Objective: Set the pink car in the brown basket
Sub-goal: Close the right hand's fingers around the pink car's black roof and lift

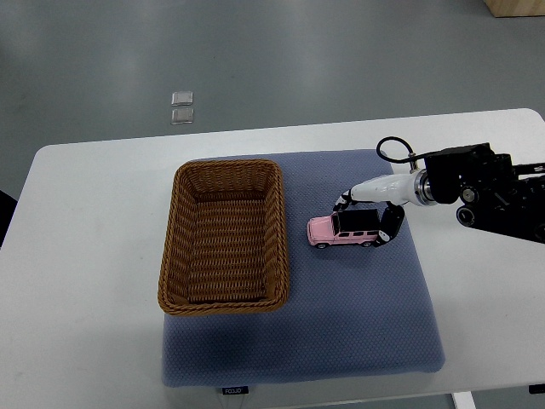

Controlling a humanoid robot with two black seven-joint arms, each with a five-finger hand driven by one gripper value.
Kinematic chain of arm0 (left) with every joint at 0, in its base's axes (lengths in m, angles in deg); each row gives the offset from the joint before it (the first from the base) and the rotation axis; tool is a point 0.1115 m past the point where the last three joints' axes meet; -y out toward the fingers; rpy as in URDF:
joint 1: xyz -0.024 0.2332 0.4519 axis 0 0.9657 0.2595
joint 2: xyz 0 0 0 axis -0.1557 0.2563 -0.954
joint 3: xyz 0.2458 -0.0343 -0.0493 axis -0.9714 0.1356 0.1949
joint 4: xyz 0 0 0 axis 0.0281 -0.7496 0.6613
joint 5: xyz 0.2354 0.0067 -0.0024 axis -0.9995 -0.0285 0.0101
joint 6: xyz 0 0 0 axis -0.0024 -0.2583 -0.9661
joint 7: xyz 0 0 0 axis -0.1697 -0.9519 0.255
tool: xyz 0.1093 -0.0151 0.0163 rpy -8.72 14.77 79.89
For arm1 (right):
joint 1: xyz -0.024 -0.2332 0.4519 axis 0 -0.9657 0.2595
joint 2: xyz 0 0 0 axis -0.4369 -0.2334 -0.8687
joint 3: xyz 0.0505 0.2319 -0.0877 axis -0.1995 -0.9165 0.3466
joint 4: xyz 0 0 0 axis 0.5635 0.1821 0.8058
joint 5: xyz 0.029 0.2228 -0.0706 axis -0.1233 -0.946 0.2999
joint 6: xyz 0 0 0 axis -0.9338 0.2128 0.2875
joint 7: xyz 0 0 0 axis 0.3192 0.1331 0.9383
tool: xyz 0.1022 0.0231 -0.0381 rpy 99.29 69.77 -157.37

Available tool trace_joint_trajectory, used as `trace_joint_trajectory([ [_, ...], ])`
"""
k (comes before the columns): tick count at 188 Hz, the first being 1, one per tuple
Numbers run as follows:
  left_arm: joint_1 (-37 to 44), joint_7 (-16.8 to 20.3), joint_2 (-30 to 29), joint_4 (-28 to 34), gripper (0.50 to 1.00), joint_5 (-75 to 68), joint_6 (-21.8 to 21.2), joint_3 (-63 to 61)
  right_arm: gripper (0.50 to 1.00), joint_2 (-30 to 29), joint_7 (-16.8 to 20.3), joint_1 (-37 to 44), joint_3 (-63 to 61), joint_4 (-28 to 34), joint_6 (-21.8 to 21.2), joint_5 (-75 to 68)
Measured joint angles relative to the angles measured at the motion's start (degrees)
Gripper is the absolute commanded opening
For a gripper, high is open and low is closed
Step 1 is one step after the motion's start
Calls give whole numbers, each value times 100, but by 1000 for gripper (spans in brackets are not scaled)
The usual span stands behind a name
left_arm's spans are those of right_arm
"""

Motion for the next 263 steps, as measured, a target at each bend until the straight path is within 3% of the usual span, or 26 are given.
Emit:
trace_joint_trajectory([
  [67, 0, 0, 0, 1, 1000, 0, -2, 3, 887, -129, 34, 42, -17, 28, -99, -343],
  [129, 0, 0, 0, 2, 1000, 0, -2, 3, 876, -77, 794, 68, -18, 0, -122, -1101],
  [161, 1, 0, 0, 2, 1000, 0, -2, 3, 770, -125, 888, 95, -18, 28, -122, -1315],
  [182, 1, 0, 0, 2, 1000, 0, -2, 2, 754, -201, 872, 95, -18, 36, -122, -1323],
  [198, 1, 0, 0, 2, 1000, 0, 0, 1, 705, -228, 851, 94, -18, 60, -124, -1312],
  [220, 0, 0, 0, 2, 1000, 0, 0, -1, 560, -242, 828, 92, -18, 90, -144, -1300],
  [232, 0, 0, 0, 1, 1000, 0, 0, -1, 513, -238, 784, 92, -18, 94, -162, -1296],
  [263, 0, 0, 0, 1, 1000, 0, 0, 0, 500, -168, 687, 154, -21, 99, -175, -1294],
])
